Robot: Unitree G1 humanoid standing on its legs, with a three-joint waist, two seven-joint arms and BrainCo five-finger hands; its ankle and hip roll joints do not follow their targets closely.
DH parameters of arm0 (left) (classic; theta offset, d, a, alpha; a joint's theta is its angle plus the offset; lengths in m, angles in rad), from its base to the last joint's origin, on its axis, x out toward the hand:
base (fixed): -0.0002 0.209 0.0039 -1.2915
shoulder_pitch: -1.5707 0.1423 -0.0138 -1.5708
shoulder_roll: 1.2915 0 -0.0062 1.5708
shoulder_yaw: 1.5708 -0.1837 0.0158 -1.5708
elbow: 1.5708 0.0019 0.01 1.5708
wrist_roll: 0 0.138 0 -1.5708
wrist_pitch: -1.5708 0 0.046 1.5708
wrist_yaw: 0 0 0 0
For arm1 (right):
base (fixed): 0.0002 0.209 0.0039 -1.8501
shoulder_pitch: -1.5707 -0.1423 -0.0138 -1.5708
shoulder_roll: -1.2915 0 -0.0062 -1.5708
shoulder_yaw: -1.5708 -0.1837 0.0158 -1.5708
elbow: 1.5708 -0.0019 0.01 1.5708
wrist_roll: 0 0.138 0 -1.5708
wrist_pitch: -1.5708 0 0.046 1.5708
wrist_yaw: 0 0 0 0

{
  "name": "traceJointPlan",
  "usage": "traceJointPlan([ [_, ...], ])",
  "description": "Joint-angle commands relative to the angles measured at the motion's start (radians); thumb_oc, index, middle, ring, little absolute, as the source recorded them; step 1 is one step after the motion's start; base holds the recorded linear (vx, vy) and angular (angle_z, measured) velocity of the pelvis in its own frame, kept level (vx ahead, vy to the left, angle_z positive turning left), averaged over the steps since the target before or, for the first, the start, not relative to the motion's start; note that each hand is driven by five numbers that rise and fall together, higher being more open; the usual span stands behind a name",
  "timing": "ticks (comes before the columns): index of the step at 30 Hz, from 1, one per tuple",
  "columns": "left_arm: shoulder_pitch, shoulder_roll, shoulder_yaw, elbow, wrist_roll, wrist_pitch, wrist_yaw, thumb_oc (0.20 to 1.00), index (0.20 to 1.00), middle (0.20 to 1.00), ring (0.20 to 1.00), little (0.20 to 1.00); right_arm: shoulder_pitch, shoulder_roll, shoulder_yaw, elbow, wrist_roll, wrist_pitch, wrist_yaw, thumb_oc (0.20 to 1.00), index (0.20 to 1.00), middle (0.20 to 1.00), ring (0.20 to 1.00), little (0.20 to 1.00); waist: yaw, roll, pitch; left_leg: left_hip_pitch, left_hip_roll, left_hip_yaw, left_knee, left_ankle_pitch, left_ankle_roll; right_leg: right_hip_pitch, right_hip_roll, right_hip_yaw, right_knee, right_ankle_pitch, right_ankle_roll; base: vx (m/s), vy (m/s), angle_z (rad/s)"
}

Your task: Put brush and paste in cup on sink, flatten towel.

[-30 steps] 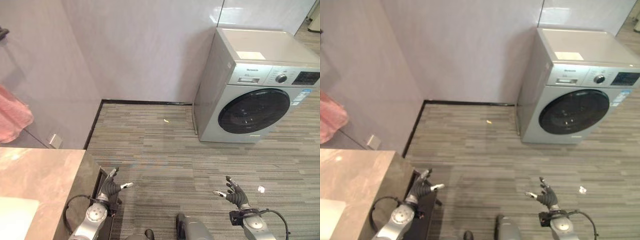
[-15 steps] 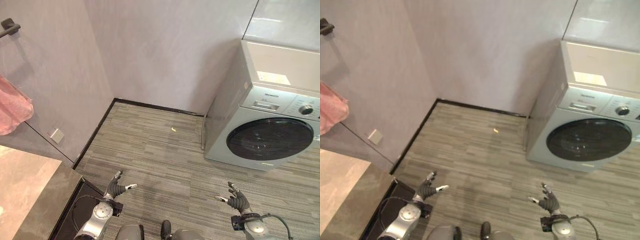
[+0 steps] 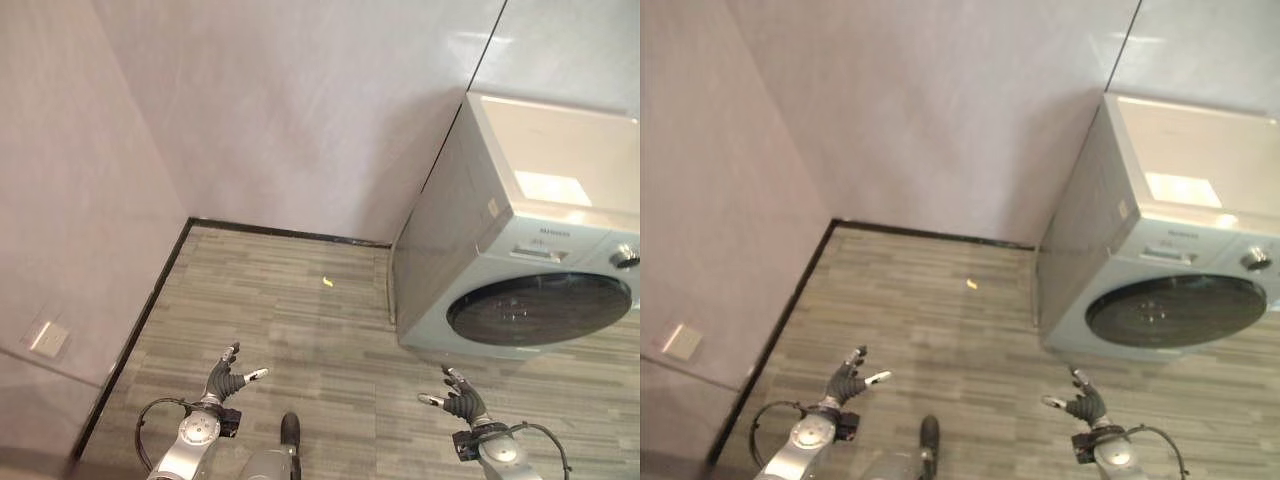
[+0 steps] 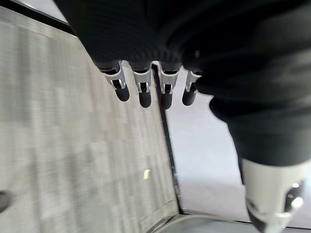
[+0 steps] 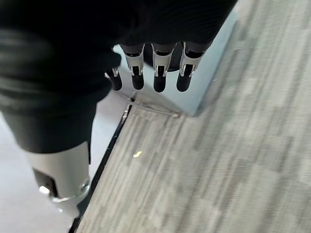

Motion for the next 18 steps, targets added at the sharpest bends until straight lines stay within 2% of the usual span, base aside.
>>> traceJointPlan([
  [1, -0.024, 0.043, 0.037, -0.057, 0.002, -0.021, 0.003, 1.0, 1.0, 1.0, 1.0, 1.0, -0.031, -0.004, -0.012, -0.049, 0.033, -0.03, -0.001, 1.0, 1.0, 1.0, 1.0, 1.0, 0.007, 0.028, 0.01, -0.017, 0.018, 0.024, 0.106, -0.07, -0.03, 0.0, -0.1, -0.019, -0.015, 0.428, 0.066, 0.2, 0.105, 0.11],
  [2, -0.023, 0.045, 0.039, -0.06, 0.003, -0.017, 0.003, 1.0, 1.0, 1.0, 1.0, 1.0, -0.032, -0.001, -0.019, -0.05, 0.049, -0.029, -0.002, 1.0, 1.0, 1.0, 1.0, 1.0, -0.008, 0.042, 0.022, 0.019, 0.018, 0.002, 0.09, -0.074, -0.025, -0.072, -0.058, -0.012, 0.046, 0.396, 0.062, 0.34, 0.14, 0.17],
  [3, -0.025, 0.044, 0.042, -0.052, 0.003, -0.017, 0.005, 1.0, 1.0, 1.0, 1.0, 1.0, -0.025, 0.003, -0.024, -0.056, 0.067, -0.032, 0.01, 1.0, 1.0, 1.0, 1.0, 1.0, -0.027, 0.05, 0.03, 0.058, 0.012, -0.021, 0.076, -0.071, -0.026, -0.131, -0.034, -0.01, 0.041, 0.352, 0.05, 0.46, 0.094, 0.46],
  [4, -0.03, 0.043, 0.044, -0.041, 0.0, -0.022, 0.004, 1.0, 1.0, 1.0, 1.0, 1.0, -0.016, 0.003, -0.025, -0.054, 0.078, -0.035, 0.02, 1.0, 1.0, 1.0, 1.0, 1.0, -0.039, 0.055, 0.033, 0.107, 0.008, -0.029, 0.065, -0.088, -0.033, -0.191, -0.077, -0.056, -0.083, 0.308, 0.025, 0.45, 0.028, 0.54],
  [5, -0.033, 0.041, 0.037, -0.035, -0.002, -0.023, 0.001, 1.0, 1.0, 1.0, 1.0, 1.0, -0.013, 0.001, -0.022, -0.048, 0.081, -0.036, 0.022, 1.0, 1.0, 1.0, 1.0, 1.0, -0.052, 0.053, 0.038, 0.127, 0.0, -0.056, 0.068, -0.1, -0.037, -0.195, -0.077, -0.053, -0.122, 0.293, 0.021, 0.47, -0.06, 0.69],
  [7, -0.04, 0.035, 0.025, -0.015, 0.0, -0.025, -0.006, 1.0, 1.0, 1.0, 1.0, 1.0, 0.001, -0.006, -0.025, -0.049, 0.087, -0.035, 0.023, 1.0, 1.0, 1.0, 1.0, 1.0, -0.082, 0.041, 0.048, 0.172, -0.026, -0.123, 0.085, -0.12, -0.051, -0.221, -0.028, 0.053, -0.281, 0.292, 0.027, 0.35, -0.106, 0.58],
  [8, -0.04, 0.035, 0.025, -0.015, 0.0, -0.025, -0.006, 1.0, 1.0, 1.0, 1.0, 1.0, 0.001, -0.006, -0.025, -0.049, 0.087, -0.035, 0.023, 1.0, 1.0, 1.0, 1.0, 1.0, -0.082, 0.042, 0.048, 0.171, -0.025, -0.124, 0.084, -0.118, -0.051, -0.22, -0.027, 0.052, -0.287, 0.297, 0.027, 0.3, -0.101, 1.12],
  [10, -0.048, 0.032, 0.019, 0.006, 0.005, -0.029, -0.006, 1.0, 1.0, 1.0, 1.0, 1.0, 0.009, -0.009, -0.024, -0.051, 0.085, -0.033, 0.022, 1.0, 1.0, 1.0, 1.0, 1.0, -0.1, 0.026, 0.043, 0.205, -0.039, -0.189, 0.085, -0.139, -0.063, -0.227, 0.001, 0.169, -0.442, 0.329, 0.06, 0.34, -0.138, 1.23],
  [12, -0.062, 0.032, 0.008, 0.015, 0.009, -0.03, -0.001, 1.0, 1.0, 1.0, 1.0, 1.0, 0.033, -0.022, -0.04, -0.065, 0.081, -0.028, 0.023, 1.0, 1.0, 1.0, 1.0, 1.0, -0.111, 0.002, 0.039, 0.224, -0.061, -0.298, 0.101, -0.144, -0.079, -0.246, 0.044, 0.303, -0.489, 0.386, 0.103, 0.46, -0.258, 1.17],
  [14, -0.06, 0.021, 0.002, 0.019, 0.008, -0.028, -0.005, 1.0, 1.0, 1.0, 1.0, 1.0, 0.04, -0.018, -0.036, -0.06, 0.083, -0.027, 0.028, 1.0, 1.0, 1.0, 1.0, 1.0, -0.103, -0.009, 0.025, 0.217, -0.061, -0.334, 0.117, -0.146, -0.087, -0.207, 0.018, 0.26, -0.506, 0.373, 0.087, 0.29, -0.252, 1.85],
  [15, -0.059, 0.014, 0.001, 0.029, 0.01, -0.029, -0.003, 1.0, 1.0, 1.0, 1.0, 1.0, 0.034, -0.025, -0.027, -0.055, 0.074, -0.028, 0.031, 1.0, 1.0, 1.0, 1.0, 1.0, -0.098, -0.01, 0.019, 0.216, -0.051, -0.348, 0.117, -0.136, -0.097, -0.196, 0.023, 0.251, -0.509, 0.366, 0.077, 0.2, -0.228, 1.94],
  [18, -0.049, 0.005, 0.002, 0.038, -0.004, -0.031, -0.005, 1.0, 1.0, 1.0, 1.0, 1.0, 0.022, -0.04, -0.033, -0.047, 0.066, -0.03, 0.027, 1.0, 1.0, 1.0, 1.0, 1.0, -0.087, -0.013, -0.002, 0.205, -0.008, -0.354, 0.092, -0.109, -0.13, -0.153, 0.002, 0.151, -0.559, 0.353, 0.057, 0.14, -0.221, 1.14],
])
